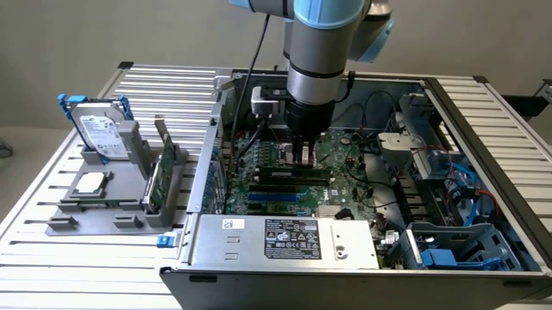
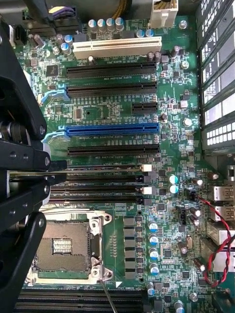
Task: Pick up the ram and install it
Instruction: 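Insert the ram into the slot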
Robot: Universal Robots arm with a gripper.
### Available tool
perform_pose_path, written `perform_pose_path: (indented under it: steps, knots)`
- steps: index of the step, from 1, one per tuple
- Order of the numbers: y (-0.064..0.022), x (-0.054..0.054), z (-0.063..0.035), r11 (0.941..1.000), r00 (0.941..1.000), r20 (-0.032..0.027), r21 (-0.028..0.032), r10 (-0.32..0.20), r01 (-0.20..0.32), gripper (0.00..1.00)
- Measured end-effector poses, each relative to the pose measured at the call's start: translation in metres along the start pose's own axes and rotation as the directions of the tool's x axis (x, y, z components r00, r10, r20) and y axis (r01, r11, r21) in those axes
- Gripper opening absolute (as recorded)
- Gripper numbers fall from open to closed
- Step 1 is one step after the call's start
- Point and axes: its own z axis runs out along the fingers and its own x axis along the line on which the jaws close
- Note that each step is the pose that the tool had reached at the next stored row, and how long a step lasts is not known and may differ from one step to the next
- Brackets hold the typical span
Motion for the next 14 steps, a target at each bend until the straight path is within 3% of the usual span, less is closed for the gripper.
perform_pose_path:
  steps: [8, 14]
  knots:
    - [0.0001, -0.0014, 0.0010, 1.0000, 1.0000, -0.0011, 0.0000, 0.000, 0.000, 0.14]
    - [0.0000, -0.0015, 0.0013, 1.0000, 1.0000, -0.0068, 0.0003, 0.000, 0.000, 0.14]
